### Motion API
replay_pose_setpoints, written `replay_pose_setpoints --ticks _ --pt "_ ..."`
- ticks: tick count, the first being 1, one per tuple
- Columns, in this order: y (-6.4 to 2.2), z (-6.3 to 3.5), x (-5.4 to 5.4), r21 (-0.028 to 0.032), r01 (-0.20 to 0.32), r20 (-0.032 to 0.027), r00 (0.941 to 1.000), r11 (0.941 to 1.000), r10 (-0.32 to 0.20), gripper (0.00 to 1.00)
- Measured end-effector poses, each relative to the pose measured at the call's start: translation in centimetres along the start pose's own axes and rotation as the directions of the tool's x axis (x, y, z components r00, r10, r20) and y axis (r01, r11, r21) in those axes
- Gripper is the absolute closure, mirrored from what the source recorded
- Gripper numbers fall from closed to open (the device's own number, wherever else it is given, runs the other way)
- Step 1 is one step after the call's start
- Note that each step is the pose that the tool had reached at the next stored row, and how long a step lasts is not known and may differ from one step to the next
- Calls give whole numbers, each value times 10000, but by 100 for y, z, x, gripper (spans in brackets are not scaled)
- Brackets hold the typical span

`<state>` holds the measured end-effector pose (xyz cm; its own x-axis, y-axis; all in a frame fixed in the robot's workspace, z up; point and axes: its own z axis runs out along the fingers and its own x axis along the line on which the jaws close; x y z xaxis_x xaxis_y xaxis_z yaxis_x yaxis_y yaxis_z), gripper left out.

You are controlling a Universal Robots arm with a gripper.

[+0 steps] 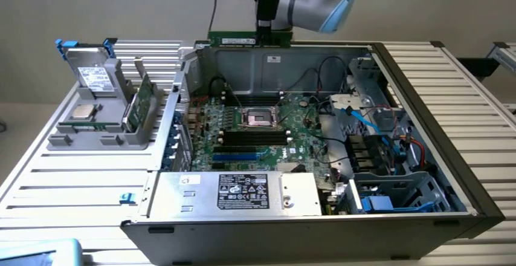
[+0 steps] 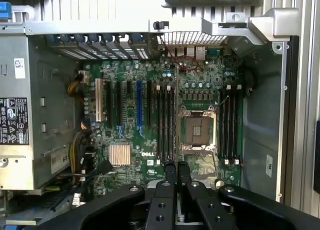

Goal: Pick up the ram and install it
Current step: 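Pick up the ram and move it above insertion slot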

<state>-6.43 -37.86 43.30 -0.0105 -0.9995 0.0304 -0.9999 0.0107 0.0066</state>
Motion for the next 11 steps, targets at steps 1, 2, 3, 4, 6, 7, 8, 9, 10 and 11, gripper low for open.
replay_pose_setpoints --ticks 1,2,3,4,6,7,8,9,10,11 --pt "-5 8 -15 2 0 2 10000 10000 0 87" --pt "-7 13 -26 0 0 0 10000 10000 0 87" --pt "-10 19 -36 1 0 3 10000 10000 0 87" --pt "-12 26 -47 1 0 7 10000 10000 0 87" --pt "-18 44 -82 1 1 10 10000 10000 -1 87" --pt "-23 54 -104 1 1 10 10000 10000 -1 87" --pt "-28 63 -126 1 1 11 10000 10000 -1 87" --pt "-35 69 -140 1 0 10 10000 10000 0 87" --pt "-44 73 -148 1 2 9 10000 10000 -2 87" --pt "-49 76 -152 1 1 9 10000 10000 -1 87"
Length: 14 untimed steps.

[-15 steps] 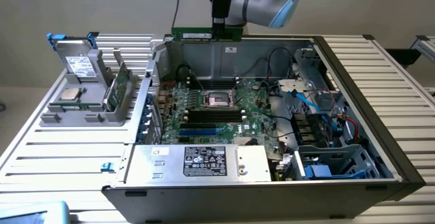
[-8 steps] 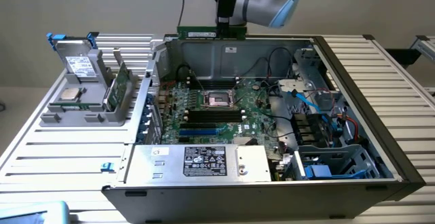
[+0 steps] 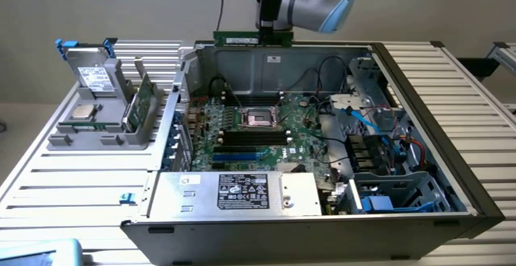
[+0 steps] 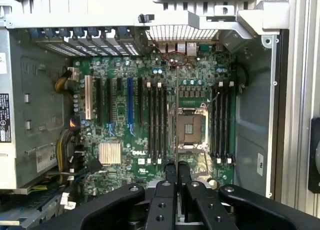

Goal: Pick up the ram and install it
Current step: 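Pick up the ram and move it above insertion slot, then insert the ram into the slot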

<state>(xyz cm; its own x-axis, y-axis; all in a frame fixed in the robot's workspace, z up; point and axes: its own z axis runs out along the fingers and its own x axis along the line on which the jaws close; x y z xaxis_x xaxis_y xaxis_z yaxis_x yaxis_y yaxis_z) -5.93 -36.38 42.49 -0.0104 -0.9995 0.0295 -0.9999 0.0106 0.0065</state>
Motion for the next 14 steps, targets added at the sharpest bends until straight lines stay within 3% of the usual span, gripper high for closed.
replay_pose_setpoints --ticks 14 --pt "-4 3 0 -10 -1 12 10000 10000 1 87"
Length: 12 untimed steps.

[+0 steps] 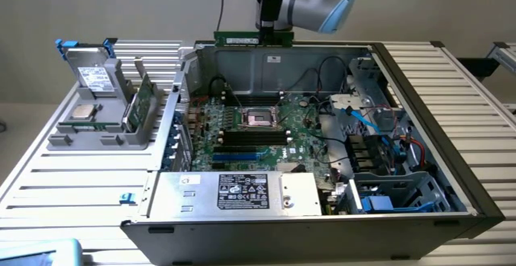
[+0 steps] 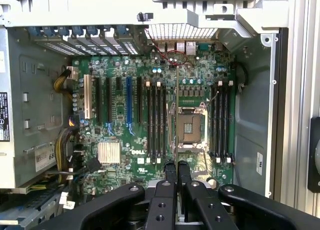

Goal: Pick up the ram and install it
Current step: 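Insert the ram into the slot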

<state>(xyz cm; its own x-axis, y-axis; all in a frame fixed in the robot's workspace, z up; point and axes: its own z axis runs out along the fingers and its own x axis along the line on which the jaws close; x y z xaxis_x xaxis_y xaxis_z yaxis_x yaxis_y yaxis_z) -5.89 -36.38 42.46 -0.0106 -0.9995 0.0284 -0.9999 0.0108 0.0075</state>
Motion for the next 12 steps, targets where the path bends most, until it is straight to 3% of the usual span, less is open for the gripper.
replay_pose_setpoints --ticks 5,12 --pt "0 33 -1 1 0 1 10000 10000 0 87" --pt "-1 159 -5 1 0 1 10000 10000 0 87"
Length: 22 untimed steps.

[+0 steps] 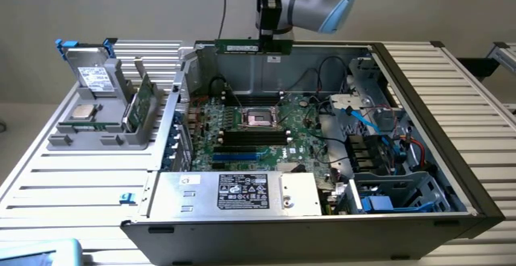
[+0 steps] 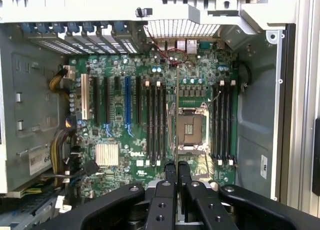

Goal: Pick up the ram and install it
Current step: 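Insert the ram into the slot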

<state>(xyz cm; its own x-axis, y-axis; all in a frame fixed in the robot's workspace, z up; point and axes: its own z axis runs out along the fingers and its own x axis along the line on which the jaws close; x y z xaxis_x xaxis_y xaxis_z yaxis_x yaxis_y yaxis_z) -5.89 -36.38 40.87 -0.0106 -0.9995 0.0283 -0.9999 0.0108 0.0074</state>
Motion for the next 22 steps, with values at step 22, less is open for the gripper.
replay_pose_setpoints --ticks 22 --pt "-27 307 69 2 -1 -234 9997 10000 1 87"
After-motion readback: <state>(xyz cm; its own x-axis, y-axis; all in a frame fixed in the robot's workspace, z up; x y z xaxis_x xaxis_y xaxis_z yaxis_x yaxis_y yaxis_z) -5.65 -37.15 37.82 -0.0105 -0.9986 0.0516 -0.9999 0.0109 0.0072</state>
